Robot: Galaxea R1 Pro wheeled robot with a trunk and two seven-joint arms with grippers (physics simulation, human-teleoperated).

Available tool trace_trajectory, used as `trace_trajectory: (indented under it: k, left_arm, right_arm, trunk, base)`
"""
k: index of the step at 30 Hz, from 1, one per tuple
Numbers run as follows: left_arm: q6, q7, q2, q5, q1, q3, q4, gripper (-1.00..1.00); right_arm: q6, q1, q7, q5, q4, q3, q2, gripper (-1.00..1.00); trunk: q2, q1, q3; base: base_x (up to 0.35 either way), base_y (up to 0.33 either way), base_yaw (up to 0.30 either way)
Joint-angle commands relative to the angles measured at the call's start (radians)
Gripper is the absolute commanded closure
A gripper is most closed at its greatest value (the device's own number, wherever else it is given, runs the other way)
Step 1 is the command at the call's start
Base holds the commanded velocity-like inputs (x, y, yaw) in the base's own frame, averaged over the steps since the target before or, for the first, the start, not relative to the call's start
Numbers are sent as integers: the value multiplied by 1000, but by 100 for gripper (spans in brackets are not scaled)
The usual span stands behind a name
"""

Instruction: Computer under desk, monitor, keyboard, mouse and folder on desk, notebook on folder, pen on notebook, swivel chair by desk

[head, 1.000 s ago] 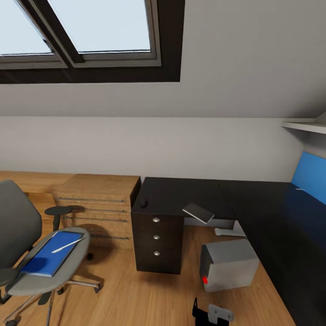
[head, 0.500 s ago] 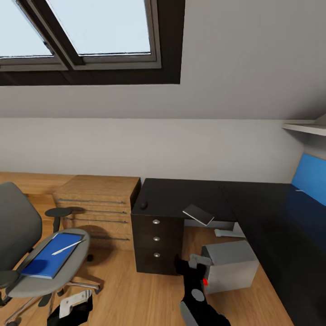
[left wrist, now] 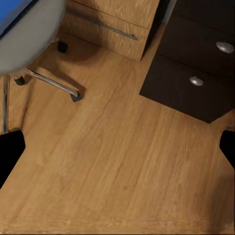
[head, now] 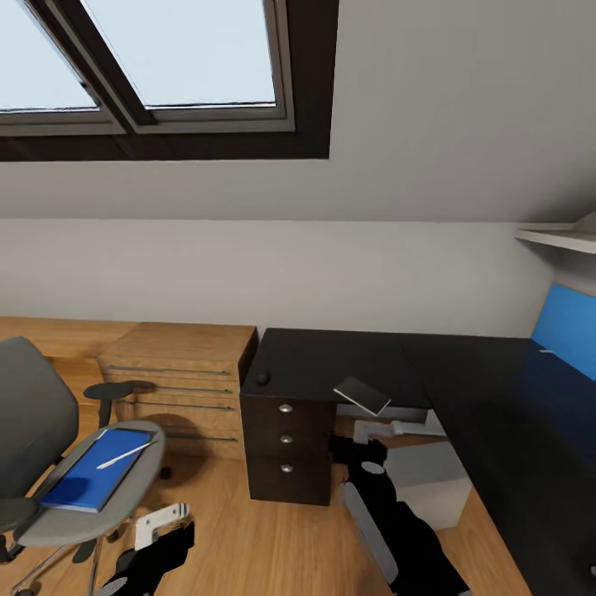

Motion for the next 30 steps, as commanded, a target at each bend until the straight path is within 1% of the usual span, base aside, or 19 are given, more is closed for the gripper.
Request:
trace_trajectory:
  k: [1, 2, 3, 4, 6, 9, 10, 11, 12, 15, 16, 18, 19, 22, 26, 30]
  left_arm:
    - [2, 7, 0, 13, -2, 0, 17, -100]
    - [-5, 8, 7, 17, -5, 2, 52, -100]
    - [-19, 7, 31, 23, -9, 2, 85, -100]
    - [-22, 7, 35, 24, -10, 1, 89, -100]
    - [-26, 7, 42, 25, -11, 0, 95, -100]
    - [-30, 6, 49, 26, -12, 0, 92, -100]
    - [-31, 7, 51, 27, -12, 1, 80, -100]
    - [-32, 7, 55, 27, -12, 4, 35, -100]
    - [-32, 7, 56, 27, -12, 4, 28, -100]
    - [-32, 7, 57, 27, -12, 5, 21, -100]
    - [-32, 7, 57, 27, -12, 5, 18, -100]
    - [-32, 6, 57, 27, -12, 5, 15, -100]
    - [-32, 6, 57, 27, -12, 5, 13, -100]
    - [-32, 6, 58, 27, -12, 6, 1, -100]
    - [-31, 6, 58, 27, -12, 7, -7, -100]
    - [-30, 6, 58, 27, -12, 7, -11, -100]
  right_arm:
    - [6, -1, -9, -8, -5, -2, -5, -100]
    - [10, -1, -10, -9, -26, -9, -12, -100]
    - [13, 1, -14, -8, -67, -16, -19, -100]
    - [12, 2, -15, -8, -73, -16, -19, -100]
    - [12, 2, -17, -6, -81, -17, -20, -100]
    - [11, 4, -54, -5, -89, -7, -19, -100]
    - [11, 4, -74, -5, -90, 4, -18, -100]
    - [10, 5, -102, -7, -77, 46, -16, -100]
    - [9, 5, -105, -6, -61, 62, -16, -100]
    - [8, 5, -107, -6, -41, 90, -16, -100]
    - [8, 5, -108, -6, -34, 113, -16, -100]
    - [8, 5, -108, -6, -30, 136, -16, -100]
    - [7, 5, -109, -6, -25, 158, -16, -100]
    - [6, 5, -108, -6, -17, 190, -15, -100]
    - [3, 5, -108, -7, -26, 195, -19, -100]
    - [-13, 5, -109, -10, -94, 197, -22, -100]
  trunk:
    - [6, -4, 2]
    - [13, -8, 5]
    - [20, -11, 8]
    - [27, -15, 11]
    - [27, -15, 11]
    - [27, -15, 11]
    - [27, -15, 11]
    - [27, -15, 10]
    - [27, -15, 10]
    - [27, -15, 9]
    - [27, -15, 9]
    - [27, -15, 8]
    - [27, -15, 8]
    - [27, -15, 8]
    - [27, -15, 8]
    - [27, -15, 8]
  base:
    - [0, 0, 0]
    - [0, 0, 0]
    - [0, 0, 6]
    - [0, 0, 21]
    - [0, 0, 63]
    - [0, 0, 164]
    - [0, 0, 212]
    - [11, 0, 233]
    - [75, 0, 182]
    - [157, 0, 118]
    - [240, 0, 60]
    - [263, 0, 43]
    - [289, 0, 24]
    - [306, 0, 13]
    - [320, 0, 3]
    - [323, 0, 1]
